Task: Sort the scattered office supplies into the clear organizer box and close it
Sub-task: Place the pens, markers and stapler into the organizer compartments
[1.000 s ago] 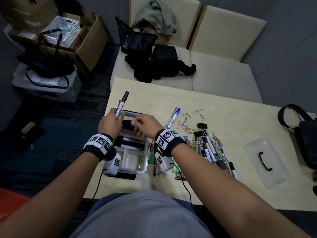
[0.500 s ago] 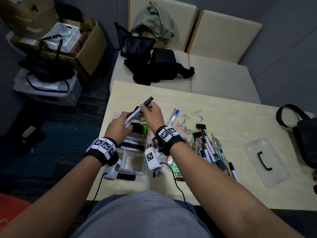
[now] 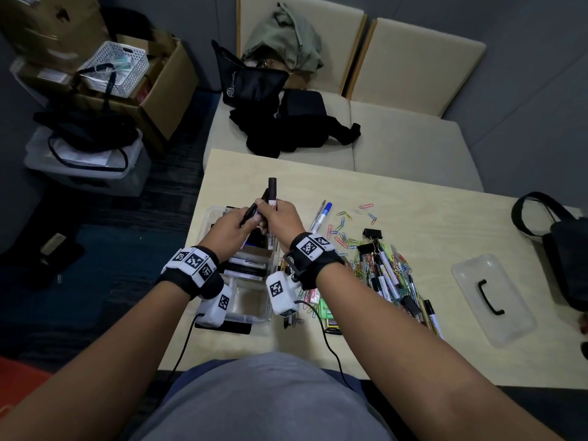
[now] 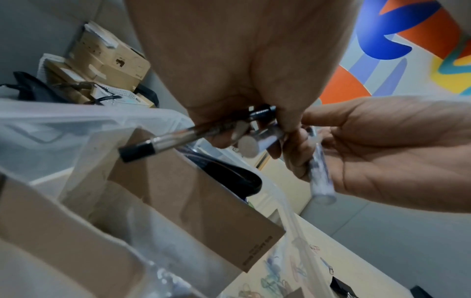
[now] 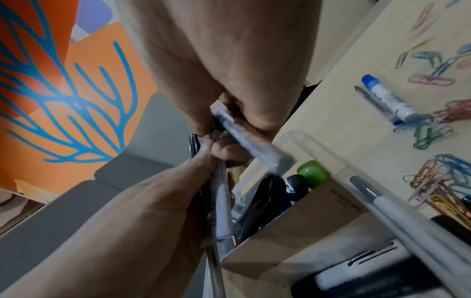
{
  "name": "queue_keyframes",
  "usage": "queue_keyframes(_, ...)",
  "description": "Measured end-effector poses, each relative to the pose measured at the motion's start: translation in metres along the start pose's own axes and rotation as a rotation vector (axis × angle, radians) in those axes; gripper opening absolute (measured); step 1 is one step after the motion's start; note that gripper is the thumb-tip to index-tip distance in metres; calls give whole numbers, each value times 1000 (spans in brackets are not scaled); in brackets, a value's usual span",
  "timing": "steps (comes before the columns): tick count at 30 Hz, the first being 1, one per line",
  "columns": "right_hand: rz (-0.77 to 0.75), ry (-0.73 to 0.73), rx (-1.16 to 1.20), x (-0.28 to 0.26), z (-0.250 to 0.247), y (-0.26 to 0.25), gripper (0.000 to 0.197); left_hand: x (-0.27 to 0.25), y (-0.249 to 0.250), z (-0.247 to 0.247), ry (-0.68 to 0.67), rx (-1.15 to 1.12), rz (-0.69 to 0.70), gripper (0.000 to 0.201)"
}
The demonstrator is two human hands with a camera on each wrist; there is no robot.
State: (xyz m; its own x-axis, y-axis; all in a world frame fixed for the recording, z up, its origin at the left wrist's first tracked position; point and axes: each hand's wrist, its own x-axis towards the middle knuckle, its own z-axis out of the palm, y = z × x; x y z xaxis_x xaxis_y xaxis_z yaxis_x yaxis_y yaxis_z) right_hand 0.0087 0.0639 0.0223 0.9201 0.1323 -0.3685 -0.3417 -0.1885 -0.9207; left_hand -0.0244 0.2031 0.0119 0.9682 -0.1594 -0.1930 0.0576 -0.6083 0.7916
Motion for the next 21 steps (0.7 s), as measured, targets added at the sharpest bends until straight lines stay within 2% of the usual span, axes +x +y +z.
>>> queue_keyframes(3,2,1,-58,3,-5,0,28,-3,3,-3,4,-22,-39,36)
queue_keyframes(6,3,33,-104,5,-11,-2,27,-2,-2,-13,151,-50,-178,33)
queue_keyframes(9,23,-107,16,-5,-12,-8,16,4,-16,-26,284,12,-280,24)
queue_keyframes(10,4,-175,-17,-10,-11,-10,15,5,-20,-30,309,17,-316,23)
queue_keyframes(14,-154,-382,-440,-21,1,-7,30,6,-24,-35,365,-38,-411,25)
queue_keyframes(16,-186,-432,-507,-24,12,3,38,3,-23,-34,392,-81,-433,26)
queue_keyframes(21,-170,-528,-700,-25,29,38,34,0,-32,-30,425,-148,-450,22)
